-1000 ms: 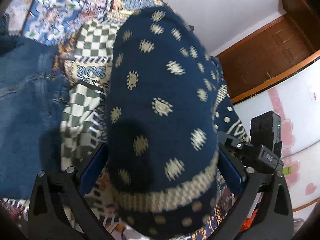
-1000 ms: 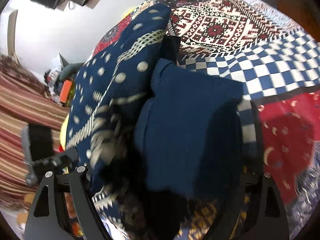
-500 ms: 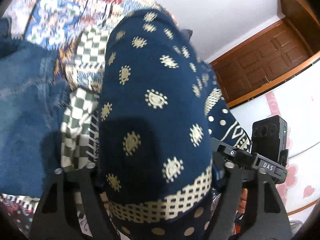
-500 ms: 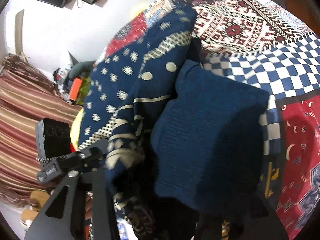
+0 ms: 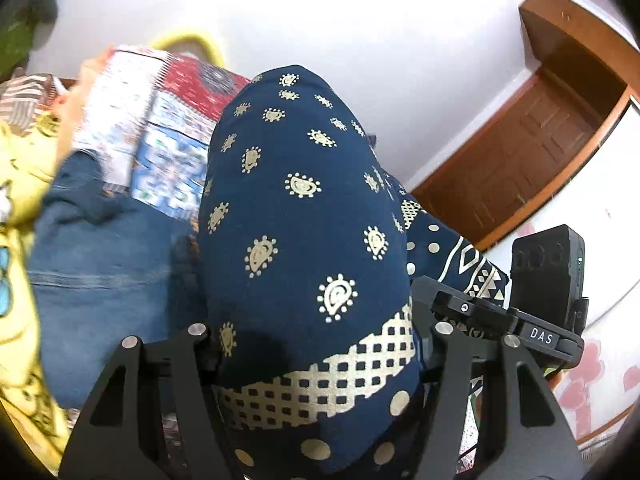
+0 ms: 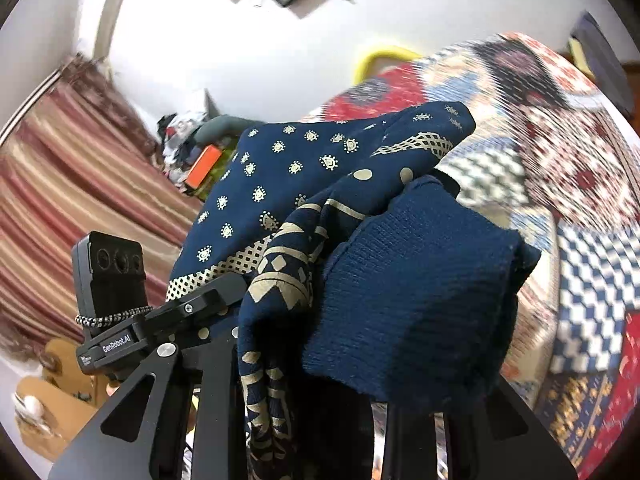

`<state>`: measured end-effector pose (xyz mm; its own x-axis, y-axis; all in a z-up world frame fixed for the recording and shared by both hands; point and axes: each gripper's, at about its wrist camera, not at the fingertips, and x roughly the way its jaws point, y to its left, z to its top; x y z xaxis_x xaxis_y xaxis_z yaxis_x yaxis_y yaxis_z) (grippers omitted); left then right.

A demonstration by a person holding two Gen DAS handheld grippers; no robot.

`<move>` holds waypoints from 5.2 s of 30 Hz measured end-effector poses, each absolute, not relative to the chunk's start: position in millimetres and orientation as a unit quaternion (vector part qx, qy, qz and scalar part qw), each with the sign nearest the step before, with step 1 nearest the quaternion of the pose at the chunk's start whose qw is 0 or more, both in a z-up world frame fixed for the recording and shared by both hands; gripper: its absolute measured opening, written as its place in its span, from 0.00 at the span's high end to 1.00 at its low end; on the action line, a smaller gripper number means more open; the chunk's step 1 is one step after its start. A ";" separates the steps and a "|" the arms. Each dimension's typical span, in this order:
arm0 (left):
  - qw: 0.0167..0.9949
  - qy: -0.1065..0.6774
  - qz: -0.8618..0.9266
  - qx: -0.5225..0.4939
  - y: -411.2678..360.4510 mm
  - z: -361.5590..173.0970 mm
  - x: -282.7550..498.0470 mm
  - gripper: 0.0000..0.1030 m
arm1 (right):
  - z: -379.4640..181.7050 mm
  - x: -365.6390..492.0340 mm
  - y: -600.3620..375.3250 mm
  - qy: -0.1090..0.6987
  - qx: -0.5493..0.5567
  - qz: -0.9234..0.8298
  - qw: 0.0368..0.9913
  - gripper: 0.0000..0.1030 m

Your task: Fold large clothes

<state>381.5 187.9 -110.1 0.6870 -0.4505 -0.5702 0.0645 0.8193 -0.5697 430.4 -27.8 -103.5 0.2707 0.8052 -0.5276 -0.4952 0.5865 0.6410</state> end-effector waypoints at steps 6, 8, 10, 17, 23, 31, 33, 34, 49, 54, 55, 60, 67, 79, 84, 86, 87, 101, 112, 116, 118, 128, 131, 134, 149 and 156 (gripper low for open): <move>0.872 0.372 -0.104 -0.300 259.9 -147.0 385.2 0.38 | -124.5 448.7 55.6 0.452 0.125 0.436 0.768 0.76; 0.860 0.390 -0.082 -0.318 289.5 -176.2 386.4 0.38 | -150.2 459.1 84.1 0.477 0.120 0.433 0.755 0.76; 0.843 0.412 -0.066 -0.338 309.4 -203.7 387.8 0.38 | -177.0 465.4 107.8 0.503 0.106 0.431 0.742 0.76; 0.831 0.443 -0.078 -0.328 332.0 -261.3 373.4 0.31 | -249.9 470.3 135.8 0.551 0.089 0.430 0.709 0.70; 0.849 0.453 -0.049 -0.269 320.3 -250.4 367.0 0.19 | -239.8 452.1 110.7 0.541 0.038 0.381 0.749 0.37; 0.871 0.457 -0.006 -0.182 299.5 -231.9 320.0 0.14 | -219.3 420.7 72.4 0.520 -0.017 0.345 0.781 0.32; 0.872 0.458 0.003 -0.175 304.1 -232.5 304.6 0.14 | -214.3 415.8 67.8 0.515 -0.027 0.334 0.789 0.32; 0.872 0.460 0.012 -0.168 303.7 -230.1 299.3 0.14 | -208.9 409.4 62.3 0.509 -0.030 0.330 0.794 0.32; 0.966 0.241 0.083 -0.039 231.8 -39.7 172.8 0.15 | -27.6 290.1 21.3 0.273 0.012 0.366 0.890 0.32; 0.987 0.138 0.074 -0.029 191.5 16.4 116.9 0.15 | 20.0 234.8 11.7 0.185 0.021 0.382 0.905 0.32; 0.990 0.120 0.074 -0.029 184.0 23.4 106.0 0.15 | 26.5 223.6 8.9 0.168 0.022 0.382 0.909 0.32; 0.994 0.063 0.084 -0.014 154.7 40.9 62.0 0.15 | 42.3 170.5 -4.5 0.099 0.028 0.376 0.921 0.32; 0.994 0.032 0.104 -0.006 134.0 37.4 23.1 0.08 | 38.4 139.5 -7.9 0.072 0.021 0.356 0.931 0.22; 0.992 0.050 0.118 -0.003 125.4 22.8 25.2 0.00 | 28.7 140.6 -8.5 0.075 0.029 0.311 0.947 0.00; 0.992 0.051 0.114 -0.008 126.6 20.1 25.0 0.00 | 23.4 138.6 -11.3 0.080 0.032 0.311 0.946 0.00; 0.992 0.051 0.115 -0.009 127.2 20.1 26.2 0.00 | 23.7 138.6 -11.5 0.081 0.031 0.309 0.947 0.00; 0.992 0.051 0.114 -0.008 127.2 20.1 26.2 0.00 | 22.2 138.4 -10.6 0.082 0.031 0.308 0.947 0.00; 0.992 0.062 0.111 -0.001 135.7 15.9 36.9 0.00 | 23.8 139.7 -13.2 0.094 0.035 0.304 0.947 0.00; 0.992 0.068 0.108 -0.006 139.4 13.9 42.7 0.00 | 26.4 141.1 -17.6 0.100 0.041 0.303 0.947 0.00; 0.992 0.070 0.106 -0.005 139.0 12.5 44.2 0.00 | 26.2 140.9 -19.0 0.100 0.039 0.300 0.948 0.00; 0.992 0.073 0.104 -0.004 138.7 13.3 45.6 0.00 | 25.4 141.8 -19.8 0.101 0.041 0.299 0.948 0.00; 0.993 0.076 0.094 -0.001 135.6 12.6 48.8 0.00 | 24.2 146.1 -27.9 0.109 0.047 0.293 0.949 0.00; 0.993 0.077 0.088 -0.001 134.8 12.1 49.1 0.00 | 25.2 146.1 -30.0 0.109 0.048 0.291 0.949 0.00; 0.993 0.079 0.082 0.000 133.9 12.8 49.8 0.00 | 27.4 144.8 -31.6 0.106 0.049 0.289 0.950 0.00; 0.994 0.083 0.066 -0.001 130.6 9.6 49.4 0.00 | 29.3 144.0 -31.7 0.099 0.045 0.282 0.953 0.00; 0.994 0.085 0.063 -0.006 131.1 8.4 50.3 0.00 | 29.3 143.3 -29.6 0.099 0.044 0.280 0.954 0.00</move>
